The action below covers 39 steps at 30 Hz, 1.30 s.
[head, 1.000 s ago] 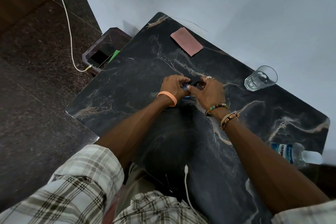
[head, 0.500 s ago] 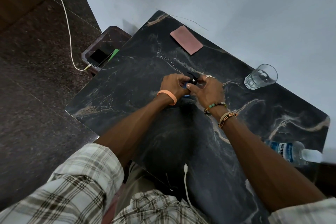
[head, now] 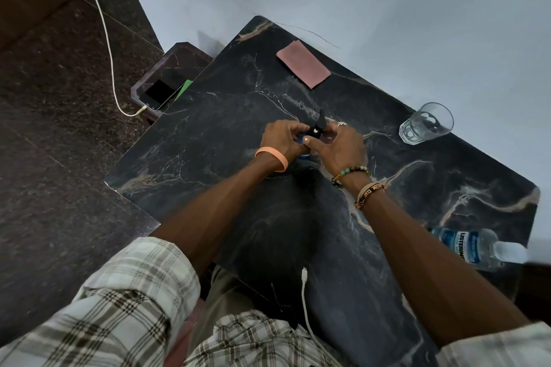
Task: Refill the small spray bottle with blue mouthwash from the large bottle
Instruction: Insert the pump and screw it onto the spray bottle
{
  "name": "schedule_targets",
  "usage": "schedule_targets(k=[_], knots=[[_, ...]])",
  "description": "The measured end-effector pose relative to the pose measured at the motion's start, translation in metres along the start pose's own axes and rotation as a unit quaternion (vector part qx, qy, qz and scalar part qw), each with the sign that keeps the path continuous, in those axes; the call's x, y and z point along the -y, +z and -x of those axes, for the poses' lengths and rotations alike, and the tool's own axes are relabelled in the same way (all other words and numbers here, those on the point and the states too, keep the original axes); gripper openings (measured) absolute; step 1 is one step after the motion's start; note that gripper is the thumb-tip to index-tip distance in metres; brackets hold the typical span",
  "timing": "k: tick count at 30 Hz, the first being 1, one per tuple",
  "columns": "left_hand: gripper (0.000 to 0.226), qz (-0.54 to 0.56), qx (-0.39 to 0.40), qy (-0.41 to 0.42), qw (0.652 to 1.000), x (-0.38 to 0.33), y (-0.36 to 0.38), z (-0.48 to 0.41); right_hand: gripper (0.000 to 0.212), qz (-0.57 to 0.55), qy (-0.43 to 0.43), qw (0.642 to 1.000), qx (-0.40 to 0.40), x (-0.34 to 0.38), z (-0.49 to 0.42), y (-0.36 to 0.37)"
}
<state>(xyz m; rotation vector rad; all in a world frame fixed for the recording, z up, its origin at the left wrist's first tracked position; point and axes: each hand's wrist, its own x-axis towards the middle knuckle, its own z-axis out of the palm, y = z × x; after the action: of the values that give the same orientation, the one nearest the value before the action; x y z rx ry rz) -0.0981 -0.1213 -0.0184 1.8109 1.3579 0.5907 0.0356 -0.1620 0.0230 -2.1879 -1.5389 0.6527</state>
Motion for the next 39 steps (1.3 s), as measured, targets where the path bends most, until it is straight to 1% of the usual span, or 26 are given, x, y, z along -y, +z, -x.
schedule_targets(k=[2, 5, 6, 9, 10, 13, 16, 18, 20, 23, 26, 30, 33, 36, 39], knots=[[0.033, -0.001, -0.003, 0.0, 1.0, 0.0, 0.001, 0.0, 0.054, -0.015, -0.004, 1.0, 0.015, -0.001, 0.001, 0.0], [0.035, -0.007, 0.0, 0.0, 1.0, 0.0, 0.001, 0.0, 0.037, -0.004, -0.014, 1.0, 0.016, -0.003, 0.001, 0.001], [0.037, -0.006, -0.004, -0.002, 1.0, 0.0, 0.001, 0.0, 0.037, -0.012, -0.01, 1.0, 0.009, -0.003, 0.0, 0.002], [0.037, -0.004, -0.009, -0.008, 1.0, 0.001, 0.002, -0.001, 0.053, -0.031, 0.007, 0.999, 0.02, -0.002, -0.001, 0.001], [0.036, -0.005, -0.008, -0.008, 1.0, 0.001, 0.003, -0.001, 0.053, -0.026, 0.004, 0.999, 0.029, -0.002, -0.001, 0.001], [0.036, -0.004, -0.011, -0.006, 1.0, 0.001, 0.003, 0.0, 0.037, -0.002, -0.006, 1.0, 0.016, -0.004, -0.002, 0.002], [0.038, -0.004, -0.012, -0.009, 1.0, 0.001, 0.003, -0.001, 0.039, -0.016, 0.006, 1.0, 0.011, -0.004, -0.003, 0.003], [0.036, -0.005, -0.012, -0.01, 1.0, 0.001, 0.002, -0.001, 0.041, -0.014, -0.001, 1.0, 0.026, -0.004, -0.003, 0.004], [0.037, 0.001, -0.011, -0.011, 1.0, 0.001, 0.002, -0.001, 0.038, -0.007, -0.011, 1.0, 0.027, -0.005, -0.004, 0.004], [0.04, 0.002, -0.008, -0.014, 1.0, 0.002, 0.002, -0.001, 0.037, -0.039, 0.002, 0.999, 0.011, -0.007, -0.005, 0.005], [0.037, 0.002, -0.006, -0.011, 1.0, 0.001, 0.002, -0.001, 0.033, -0.077, 0.011, 0.997, 0.018, -0.009, -0.003, 0.008], [0.039, 0.004, -0.002, -0.011, 1.0, 0.001, 0.001, -0.001, 0.033, -0.079, 0.023, 0.997, -0.009, -0.011, -0.004, 0.011], [0.035, -0.005, -0.001, -0.002, 1.0, 0.001, 0.001, -0.001, 0.034, -0.085, 0.032, 0.996, 0.002, -0.009, -0.003, 0.013], [0.036, 0.001, -0.008, -0.003, 1.0, 0.0, 0.0, 0.0, 0.032, -0.11, 0.05, 0.993, -0.009, -0.011, -0.003, 0.012], [0.037, 0.002, -0.01, -0.005, 1.0, 0.001, 0.0, -0.001, 0.035, -0.141, 0.072, 0.987, -0.018, -0.012, -0.002, 0.012]])
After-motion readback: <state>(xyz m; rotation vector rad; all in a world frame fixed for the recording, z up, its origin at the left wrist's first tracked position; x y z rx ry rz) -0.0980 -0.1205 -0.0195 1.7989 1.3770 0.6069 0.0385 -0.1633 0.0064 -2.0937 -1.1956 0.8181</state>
